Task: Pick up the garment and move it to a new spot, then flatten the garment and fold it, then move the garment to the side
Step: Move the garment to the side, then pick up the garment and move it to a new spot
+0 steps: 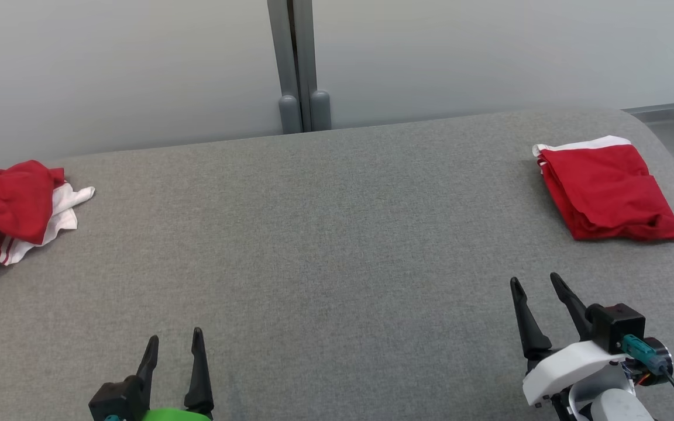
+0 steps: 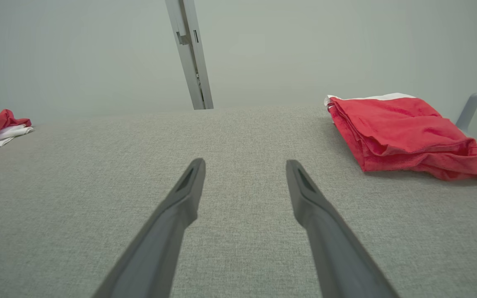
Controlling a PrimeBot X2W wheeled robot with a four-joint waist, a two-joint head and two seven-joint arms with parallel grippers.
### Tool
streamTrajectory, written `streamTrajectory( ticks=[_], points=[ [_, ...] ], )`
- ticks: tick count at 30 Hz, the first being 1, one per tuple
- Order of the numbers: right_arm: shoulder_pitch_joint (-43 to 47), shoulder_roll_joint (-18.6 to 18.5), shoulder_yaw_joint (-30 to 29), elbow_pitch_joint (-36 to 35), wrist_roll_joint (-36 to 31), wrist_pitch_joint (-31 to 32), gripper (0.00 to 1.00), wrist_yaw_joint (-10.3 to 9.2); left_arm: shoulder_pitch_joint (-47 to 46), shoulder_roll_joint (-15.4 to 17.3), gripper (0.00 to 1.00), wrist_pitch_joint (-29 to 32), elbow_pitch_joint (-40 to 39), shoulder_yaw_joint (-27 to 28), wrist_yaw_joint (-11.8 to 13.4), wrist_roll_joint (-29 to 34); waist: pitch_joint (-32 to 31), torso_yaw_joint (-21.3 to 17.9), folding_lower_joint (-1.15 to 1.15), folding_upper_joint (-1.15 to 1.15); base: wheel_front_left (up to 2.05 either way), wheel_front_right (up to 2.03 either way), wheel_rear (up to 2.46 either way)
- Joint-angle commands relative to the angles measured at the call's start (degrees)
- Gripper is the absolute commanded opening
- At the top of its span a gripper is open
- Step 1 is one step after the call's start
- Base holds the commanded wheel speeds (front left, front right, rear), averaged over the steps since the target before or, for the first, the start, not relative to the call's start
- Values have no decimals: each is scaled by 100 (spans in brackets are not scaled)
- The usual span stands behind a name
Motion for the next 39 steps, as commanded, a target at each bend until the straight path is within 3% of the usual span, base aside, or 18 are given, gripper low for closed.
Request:
streamTrajectory(
  ticks=[1,6,10,20,26,32,39],
  points=[
    [37,-22,-4,1,41,-24,100,-9,-31,6,100,-17,-1,-7,15,-34,-3,15,0,0,0,0,0],
    [57,-21,-1,-7,86,-24,100,-9,-92,7,100,-17,12,-6,9,-12,-32,183,0,0,0,0,0],
    [84,-21,57,12,115,-24,100,-9,-134,9,100,-16,23,-32,-5,49,-74,542,0,0,0,0,0],
    [65,-21,253,61,302,-24,100,-9,-196,49,100,-11,-50,60,-24,187,-126,1945,0,0,0,0,0],
    [20,-22,307,26,360,-25,100,-9,-170,85,100,-10,-84,124,-46,221,-126,2554,0,0,0,0,0],
    [18,-23,326,-17,400,-24,100,-9,-157,94,100,-11,-119,163,-61,230,-131,2859,0,0,0,0,0],
    [-13,-23,365,-38,385,-24,100,-9,-162,129,100,-10,-160,240,-60,241,-106,2911,0,0,0,0,0]
  ],
)
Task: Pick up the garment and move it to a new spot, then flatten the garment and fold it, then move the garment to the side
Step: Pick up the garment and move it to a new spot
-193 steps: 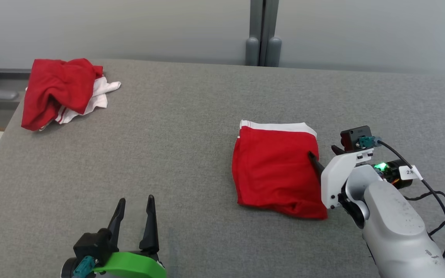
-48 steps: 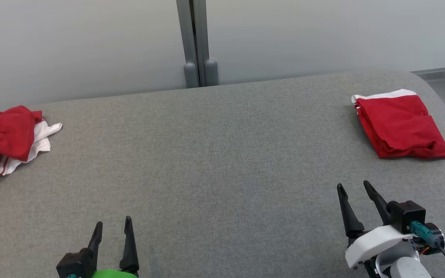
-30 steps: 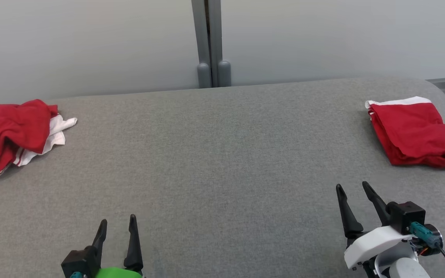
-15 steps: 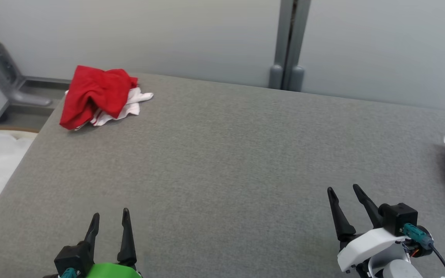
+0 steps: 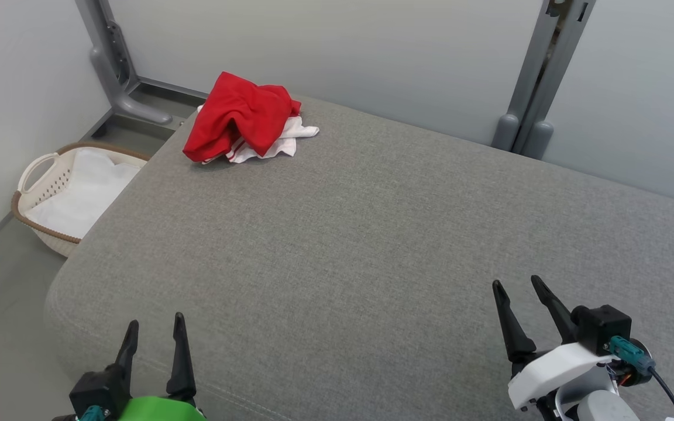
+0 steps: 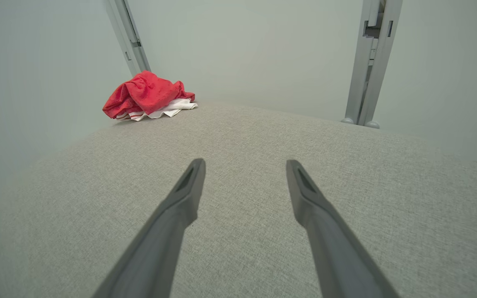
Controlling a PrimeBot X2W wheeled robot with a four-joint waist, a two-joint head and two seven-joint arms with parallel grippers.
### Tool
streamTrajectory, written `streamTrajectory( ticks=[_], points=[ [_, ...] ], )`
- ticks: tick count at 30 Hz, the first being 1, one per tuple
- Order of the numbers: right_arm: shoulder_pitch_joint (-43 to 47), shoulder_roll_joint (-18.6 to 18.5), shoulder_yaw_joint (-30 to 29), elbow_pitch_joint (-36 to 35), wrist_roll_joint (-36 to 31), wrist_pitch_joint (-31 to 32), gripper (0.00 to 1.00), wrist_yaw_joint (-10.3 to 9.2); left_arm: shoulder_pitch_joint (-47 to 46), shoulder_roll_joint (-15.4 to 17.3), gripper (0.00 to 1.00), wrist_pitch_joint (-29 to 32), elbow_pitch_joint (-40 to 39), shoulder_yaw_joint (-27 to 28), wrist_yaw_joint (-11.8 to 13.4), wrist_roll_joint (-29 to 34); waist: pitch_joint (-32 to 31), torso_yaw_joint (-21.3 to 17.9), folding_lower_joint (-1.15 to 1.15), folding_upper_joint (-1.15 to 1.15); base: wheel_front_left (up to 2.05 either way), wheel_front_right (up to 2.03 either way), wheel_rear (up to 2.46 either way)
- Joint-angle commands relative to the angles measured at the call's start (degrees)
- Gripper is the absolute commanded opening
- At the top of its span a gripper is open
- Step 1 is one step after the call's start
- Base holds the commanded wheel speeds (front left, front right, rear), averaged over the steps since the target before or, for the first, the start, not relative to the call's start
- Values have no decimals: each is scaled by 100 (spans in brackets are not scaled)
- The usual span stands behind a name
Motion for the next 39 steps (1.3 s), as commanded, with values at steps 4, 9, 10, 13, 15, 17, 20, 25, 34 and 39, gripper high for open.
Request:
streamTrajectory(
  ticks=[4,9,10,13,15,17,20,25,34,39],
  points=[
    [-85,-26,41,-55,-42,-24,100,-9,-114,122,100,-2,-88,124,27,64,75,-43,0,0,0,0,0],
    [-251,-24,38,-125,-197,-24,100,-9,-391,357,100,-1,-240,295,5,39,296,-216,0,0,0,0,0],
    [-299,-26,38,-137,-261,-24,100,-9,-497,436,100,14,-275,330,-1,52,361,-264,0,0,0,0,0],
    [-515,-26,59,-177,-574,-24,100,-9,-1046,766,100,90,-391,462,-72,66,642,-454,0,0,0,0,0],
    [-677,-28,14,-213,-780,-18,100,-9,-1504,990,100,164,-488,494,-108,141,840,-572,0,0,0,0,0],
    [-854,-28,-47,-298,-956,49,100,-9,-2055,1204,100,265,-539,574,-118,129,1071,-695,0,0,0,0,0],
    [-1104,-26,-81,-489,-1236,191,100,-9,-2954,1493,100,478,-357,681,-168,57,1438,-923,0,0,0,0,0],
    [-1380,-29,-20,-801,-1537,396,100,-9,-4327,1626,100,809,538,711,-278,-219,1981,-1273,0,0,0,0,0],
    [-1697,-24,58,-1385,-1825,587,100,-9,-5456,1724,100,1373,2804,748,-403,-744,2870,-1904,0,0,0,0,0],
    [-1801,-22,-105,-1720,-2078,674,100,-9,-5798,1635,100,1593,3592,629,-462,-955,3312,-2048,0,0,0,0,0]
  ],
)
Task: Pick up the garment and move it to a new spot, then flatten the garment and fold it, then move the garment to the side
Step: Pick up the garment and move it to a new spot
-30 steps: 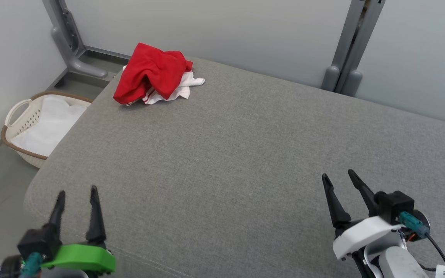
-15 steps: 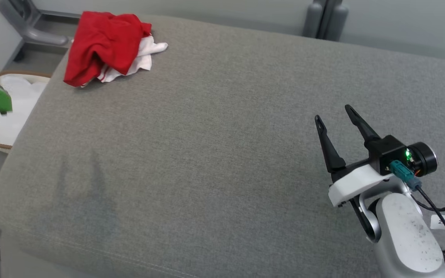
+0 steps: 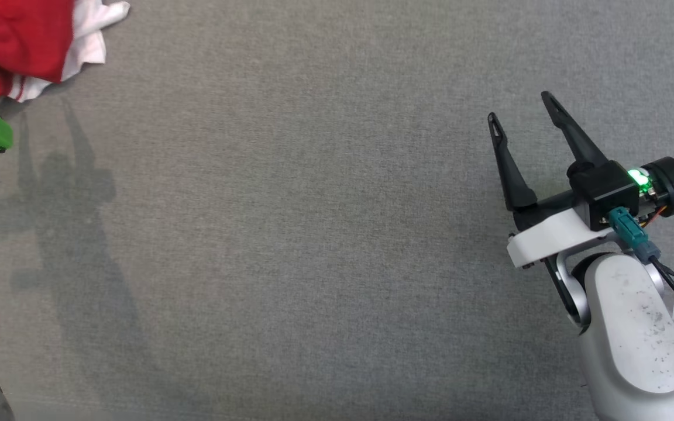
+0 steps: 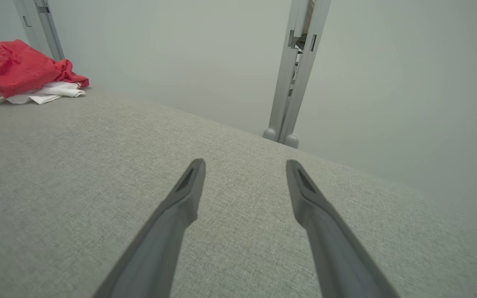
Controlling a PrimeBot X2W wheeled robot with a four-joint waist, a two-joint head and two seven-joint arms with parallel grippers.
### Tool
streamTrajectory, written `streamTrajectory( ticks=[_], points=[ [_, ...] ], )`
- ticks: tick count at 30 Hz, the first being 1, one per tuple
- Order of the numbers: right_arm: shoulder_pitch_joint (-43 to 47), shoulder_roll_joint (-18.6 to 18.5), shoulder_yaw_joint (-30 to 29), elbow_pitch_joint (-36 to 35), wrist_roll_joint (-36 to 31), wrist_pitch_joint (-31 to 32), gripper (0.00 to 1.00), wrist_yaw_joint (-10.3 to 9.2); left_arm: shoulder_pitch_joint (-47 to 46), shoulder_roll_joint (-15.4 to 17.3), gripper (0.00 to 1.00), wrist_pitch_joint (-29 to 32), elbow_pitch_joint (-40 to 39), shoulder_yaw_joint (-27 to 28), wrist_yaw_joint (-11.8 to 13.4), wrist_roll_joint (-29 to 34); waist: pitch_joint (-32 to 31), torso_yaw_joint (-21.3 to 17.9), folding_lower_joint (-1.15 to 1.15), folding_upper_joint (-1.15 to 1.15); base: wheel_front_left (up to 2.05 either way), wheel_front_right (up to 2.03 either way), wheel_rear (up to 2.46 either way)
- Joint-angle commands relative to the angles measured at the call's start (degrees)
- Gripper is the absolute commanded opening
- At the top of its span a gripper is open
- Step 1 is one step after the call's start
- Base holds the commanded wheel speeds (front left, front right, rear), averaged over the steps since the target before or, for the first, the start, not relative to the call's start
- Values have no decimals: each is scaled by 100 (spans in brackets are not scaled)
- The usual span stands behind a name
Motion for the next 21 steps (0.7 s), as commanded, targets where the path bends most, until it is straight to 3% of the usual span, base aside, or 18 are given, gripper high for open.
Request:
streamTrajectory(
  ticks=[1,7,12,17,18,19,20,21],
  points=[
    [-106,-20,-57,-108,-145,30,100,-9,-180,-51,100,29,156,-41,-23,-89,738,-492,0,0,0,0,0],
    [-101,-20,-103,-375,-204,85,100,-9,-504,21,100,-2,799,-104,-27,-185,1051,-541,0,0,0,0,0],
    [-102,-20,-119,-508,-221,124,100,-9,-730,126,100,-228,1188,-53,134,-201,1170,-564,0,0,0,0,0],
    [-153,-20,-151,-573,-237,136,100,-9,-976,206,99,-579,1358,-80,116,-163,1249,-579,0,0,0,0,0],
    [-164,-21,-165,-580,-243,133,100,-9,-1027,218,61,-672,1369,-111,111,-124,1261,-577,0,0,0,0,0],
    [-167,-21,-176,-582,-248,128,100,-9,-1071,207,40,-742,1375,-139,105,-108,1267,-573,0,0,0,0,0],
    [-166,-22,-190,-585,-249,120,100,-9,-1127,169,0,-809,1387,-160,88,-102,1267,-566,0,0,0,0,0],
    [-161,-22,-198,-583,-250,111,100,-9,-1160,143,0,-861,1394,-194,69,-84,1262,-562,0,0,0,0,0]
  ],
)
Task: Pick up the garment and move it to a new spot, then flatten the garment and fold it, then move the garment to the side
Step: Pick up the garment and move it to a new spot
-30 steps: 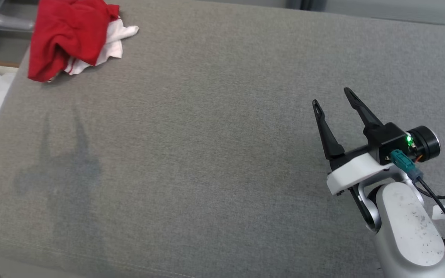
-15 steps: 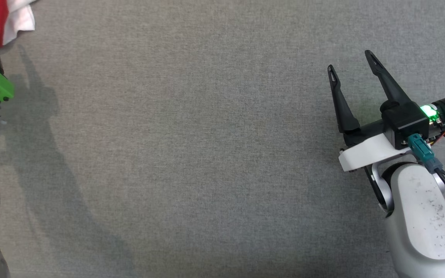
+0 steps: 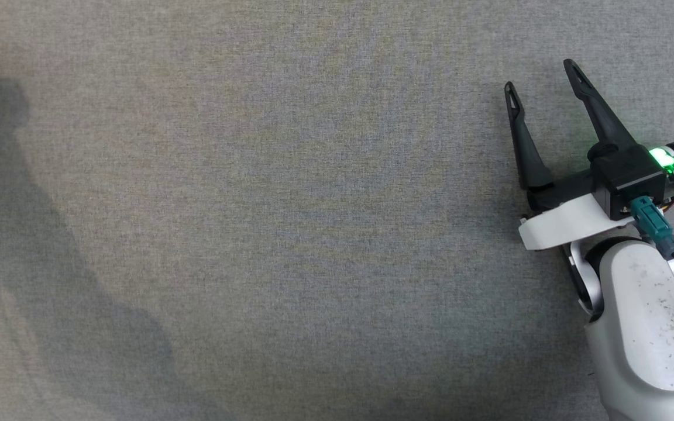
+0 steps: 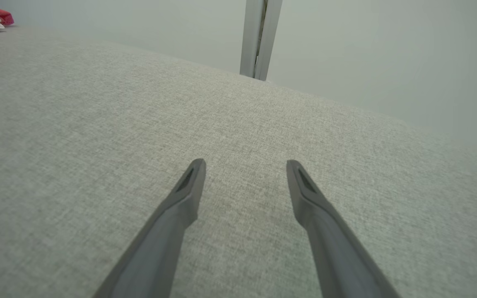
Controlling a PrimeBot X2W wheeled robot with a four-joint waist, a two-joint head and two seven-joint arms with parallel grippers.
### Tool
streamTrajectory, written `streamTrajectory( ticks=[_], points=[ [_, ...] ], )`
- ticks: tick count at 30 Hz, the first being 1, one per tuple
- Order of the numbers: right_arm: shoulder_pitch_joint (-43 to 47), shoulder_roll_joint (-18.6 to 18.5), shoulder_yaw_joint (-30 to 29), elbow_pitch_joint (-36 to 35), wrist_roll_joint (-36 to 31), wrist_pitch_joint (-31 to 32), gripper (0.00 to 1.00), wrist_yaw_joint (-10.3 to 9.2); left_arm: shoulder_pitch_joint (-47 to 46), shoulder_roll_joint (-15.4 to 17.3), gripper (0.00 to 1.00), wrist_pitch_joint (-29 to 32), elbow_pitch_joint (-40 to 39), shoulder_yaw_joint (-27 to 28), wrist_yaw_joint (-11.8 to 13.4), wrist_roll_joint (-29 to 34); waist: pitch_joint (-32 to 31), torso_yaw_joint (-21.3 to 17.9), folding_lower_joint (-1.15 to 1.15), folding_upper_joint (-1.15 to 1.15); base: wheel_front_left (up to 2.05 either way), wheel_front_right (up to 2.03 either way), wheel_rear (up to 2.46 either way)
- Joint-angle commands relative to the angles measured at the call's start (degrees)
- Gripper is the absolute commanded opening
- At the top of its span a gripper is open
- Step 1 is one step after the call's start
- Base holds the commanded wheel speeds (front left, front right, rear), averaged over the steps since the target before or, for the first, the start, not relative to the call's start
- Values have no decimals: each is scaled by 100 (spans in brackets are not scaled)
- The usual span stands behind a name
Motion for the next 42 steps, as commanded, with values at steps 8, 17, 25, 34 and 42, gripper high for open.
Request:
streamTrajectory(
  ticks=[8,17,25,34,42],
  points=[
    [15,-23,-10,205,152,-158,100,-9,-164,54,0,-348,110,-341,-93,212,-300,-36,-1,0,0,0,0],
    [172,-22,-17,770,440,-439,100,-9,-164,227,0,-482,-93,-927,-138,512,-1130,-166,-1,0,0,0,0],
    [525,-21,-29,1367,825,-678,100,-9,-82,133,0,-301,-1153,-2102,-139,476,-2155,-322,-1,0,0,0,0],
    [926,-21,13,1814,1177,-799,100,-9,179,65,0,133,-2965,-3362,-132,-121,-3160,-567,-1,0,0,0,0],
    [1129,-22,-107,1855,1398,-814,100,-9,1154,-412,0,290,-3860,-3743,-107,-677,-3382,-698,-1,0,0,0,0]
  ],
)
